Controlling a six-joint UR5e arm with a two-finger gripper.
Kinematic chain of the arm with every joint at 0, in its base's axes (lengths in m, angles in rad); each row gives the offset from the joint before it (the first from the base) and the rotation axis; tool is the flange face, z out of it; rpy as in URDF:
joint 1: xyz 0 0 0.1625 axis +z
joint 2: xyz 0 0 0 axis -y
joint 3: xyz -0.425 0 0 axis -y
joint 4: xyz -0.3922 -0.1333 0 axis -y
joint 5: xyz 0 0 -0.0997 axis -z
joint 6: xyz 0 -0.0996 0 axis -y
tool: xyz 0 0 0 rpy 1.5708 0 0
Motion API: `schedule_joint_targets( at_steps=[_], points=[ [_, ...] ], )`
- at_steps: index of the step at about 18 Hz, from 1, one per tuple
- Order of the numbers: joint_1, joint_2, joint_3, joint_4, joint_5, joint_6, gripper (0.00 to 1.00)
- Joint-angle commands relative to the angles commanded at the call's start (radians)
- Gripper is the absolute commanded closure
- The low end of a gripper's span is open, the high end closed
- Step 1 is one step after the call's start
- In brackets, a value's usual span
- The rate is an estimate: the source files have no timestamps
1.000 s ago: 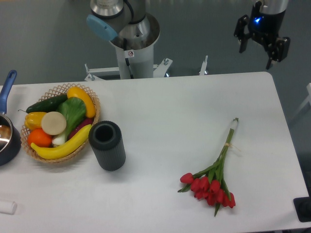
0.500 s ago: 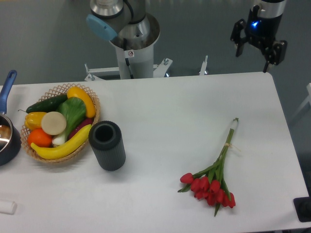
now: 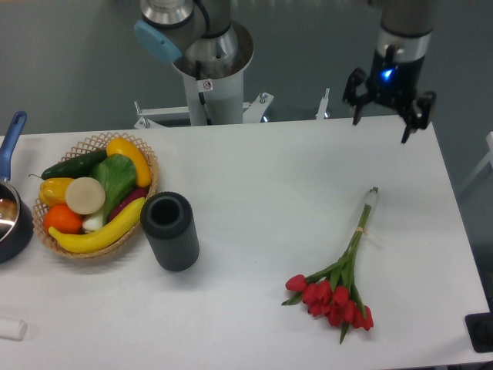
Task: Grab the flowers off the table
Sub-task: 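Move the open gripper down toward the stems of the red tulips, then lower the gripper around the tulip stems above the blooms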
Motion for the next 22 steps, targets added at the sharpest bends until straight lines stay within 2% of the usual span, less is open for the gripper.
schedule_joint_targets(
  at_steps=[3, 5, 7, 10, 13, 18, 22],
  points=[
    [-0.018, -0.069, 0.014, 0.018, 0.000, -0.049, 0.00],
    [-0.048, -0.112, 0.015, 0.095, -0.002, -0.083, 0.00],
    [-0.061, -0.156, 0.017, 0.139, -0.002, -0.112, 0.00],
    [-0.083, -0.213, 0.038, 0.152, 0.003, -0.124, 0.00],
    [-0.086, -0.245, 0.048, 0.156, 0.000, -0.126, 0.00],
    [-0.109, -0.278, 0.037, 0.244, 0.005, -0.124, 0.00],
    [-0.115, -0.327, 0.069, 0.259, 0.005, -0.144, 0.00]
  ],
)
